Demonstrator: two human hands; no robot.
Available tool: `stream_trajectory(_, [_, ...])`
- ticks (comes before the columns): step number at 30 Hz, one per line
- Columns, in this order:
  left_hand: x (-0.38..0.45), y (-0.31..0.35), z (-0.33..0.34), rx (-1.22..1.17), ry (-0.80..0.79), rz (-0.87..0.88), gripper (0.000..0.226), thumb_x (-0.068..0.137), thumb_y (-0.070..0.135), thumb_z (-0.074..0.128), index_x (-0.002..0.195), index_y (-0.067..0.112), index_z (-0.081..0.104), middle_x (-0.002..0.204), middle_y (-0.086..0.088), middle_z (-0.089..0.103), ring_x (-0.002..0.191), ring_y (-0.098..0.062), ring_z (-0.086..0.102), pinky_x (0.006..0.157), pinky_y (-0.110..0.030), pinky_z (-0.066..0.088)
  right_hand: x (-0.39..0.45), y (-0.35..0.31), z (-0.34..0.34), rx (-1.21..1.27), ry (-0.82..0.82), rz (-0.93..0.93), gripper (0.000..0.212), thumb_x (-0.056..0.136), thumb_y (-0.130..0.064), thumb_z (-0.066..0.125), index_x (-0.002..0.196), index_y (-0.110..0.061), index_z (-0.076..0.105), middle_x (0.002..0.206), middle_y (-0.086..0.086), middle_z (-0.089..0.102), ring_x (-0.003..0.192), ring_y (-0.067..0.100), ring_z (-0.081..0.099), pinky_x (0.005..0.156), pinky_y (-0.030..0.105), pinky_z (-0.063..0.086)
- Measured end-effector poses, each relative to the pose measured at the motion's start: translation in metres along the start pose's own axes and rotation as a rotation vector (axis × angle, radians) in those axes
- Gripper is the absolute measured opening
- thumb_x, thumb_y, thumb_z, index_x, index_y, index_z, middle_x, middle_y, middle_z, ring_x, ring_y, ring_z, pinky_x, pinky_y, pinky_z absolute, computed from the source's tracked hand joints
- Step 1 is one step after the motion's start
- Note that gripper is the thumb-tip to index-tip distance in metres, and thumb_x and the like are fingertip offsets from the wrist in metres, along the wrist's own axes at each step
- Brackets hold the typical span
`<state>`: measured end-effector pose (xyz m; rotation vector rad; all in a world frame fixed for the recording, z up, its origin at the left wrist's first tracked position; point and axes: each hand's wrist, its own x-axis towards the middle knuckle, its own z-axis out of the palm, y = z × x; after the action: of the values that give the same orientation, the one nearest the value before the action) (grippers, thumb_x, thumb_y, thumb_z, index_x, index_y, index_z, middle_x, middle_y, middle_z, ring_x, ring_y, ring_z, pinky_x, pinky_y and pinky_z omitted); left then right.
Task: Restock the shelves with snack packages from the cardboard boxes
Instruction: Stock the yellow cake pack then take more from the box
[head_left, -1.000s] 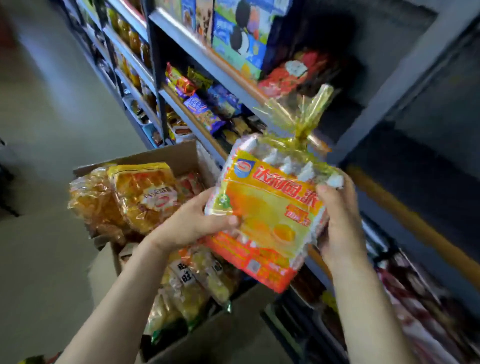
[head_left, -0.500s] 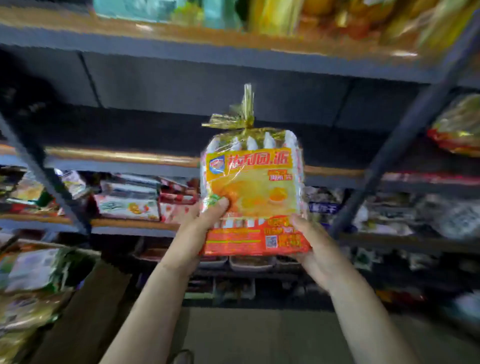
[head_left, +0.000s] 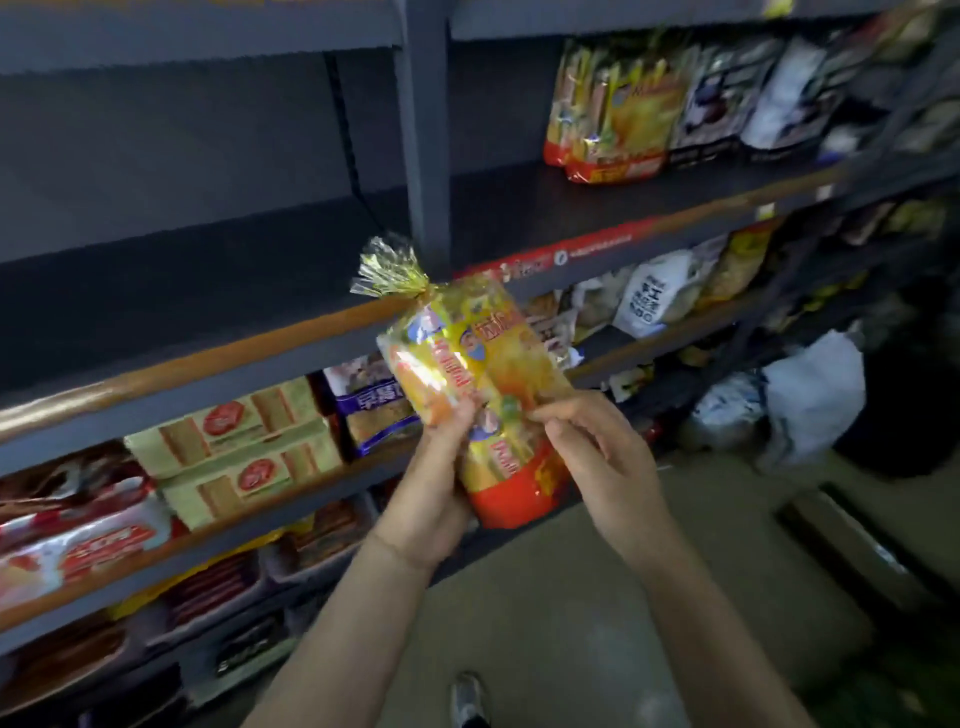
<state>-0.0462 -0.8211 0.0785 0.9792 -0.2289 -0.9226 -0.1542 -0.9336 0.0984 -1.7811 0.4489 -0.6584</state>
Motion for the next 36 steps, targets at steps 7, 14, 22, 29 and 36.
stream_trajectory(7, [0.092,0.002,0.014,-0.216,-0.253,-0.046,0.077,0.042,0.056,0.098,0.109,0.024,0.080,0.124,-0.008,0.072,0.113,-0.027,0.070,0.093,-0.047,0.057,0.094,0.002,-0.075,-0.364,0.361,-0.092,0.012,0.086,-0.040,0.059,0.098,-0.040,0.058,0.105,-0.008,0.060,0.102,0.014,0.060,0.087,0.027,0.047])
stream_trajectory(14, [0.155,0.025,0.074,-0.003,-0.247,-0.115,0.101,0.049,0.070,0.088,0.134,0.021,0.064,0.132,-0.012,0.067,0.123,-0.034,0.063,0.106,-0.054,0.047,0.132,0.014,-0.139,0.054,0.214,0.354,0.038,0.093,-0.045,0.061,0.131,-0.039,0.059,0.117,-0.012,0.069,0.086,0.000,0.071,0.060,0.014,0.053])
stream_trajectory(22, [0.214,0.050,0.130,0.419,0.085,0.133,0.068,0.077,0.061,0.063,0.132,0.022,0.052,0.112,-0.002,0.076,0.097,-0.019,0.075,0.084,-0.040,0.060,0.222,0.038,-0.177,0.257,0.268,0.290,0.043,0.088,-0.046,0.070,0.124,-0.026,0.057,0.109,0.002,0.074,0.088,0.021,0.076,0.077,0.043,0.060])
stream_trajectory(29, [0.270,0.043,0.179,0.519,0.216,0.321,0.054,0.083,0.040,0.075,0.131,0.026,0.053,0.122,0.003,0.070,0.103,-0.011,0.072,0.077,-0.025,0.059,0.313,0.063,-0.227,0.244,0.208,0.240,0.044,0.089,-0.047,0.069,0.120,-0.024,0.049,0.108,0.002,0.069,0.085,0.018,0.074,0.075,0.042,0.062])
stream_trajectory(36, [0.355,0.042,0.228,0.581,0.296,0.458,0.048,0.090,0.015,0.074,0.132,0.025,0.053,0.123,0.006,0.069,0.106,-0.006,0.070,0.079,-0.019,0.057,0.402,0.090,-0.287,-0.003,0.150,0.064,0.037,0.088,-0.058,0.063,0.115,-0.033,0.059,0.117,-0.006,0.063,0.106,0.017,0.063,0.090,0.046,0.054])
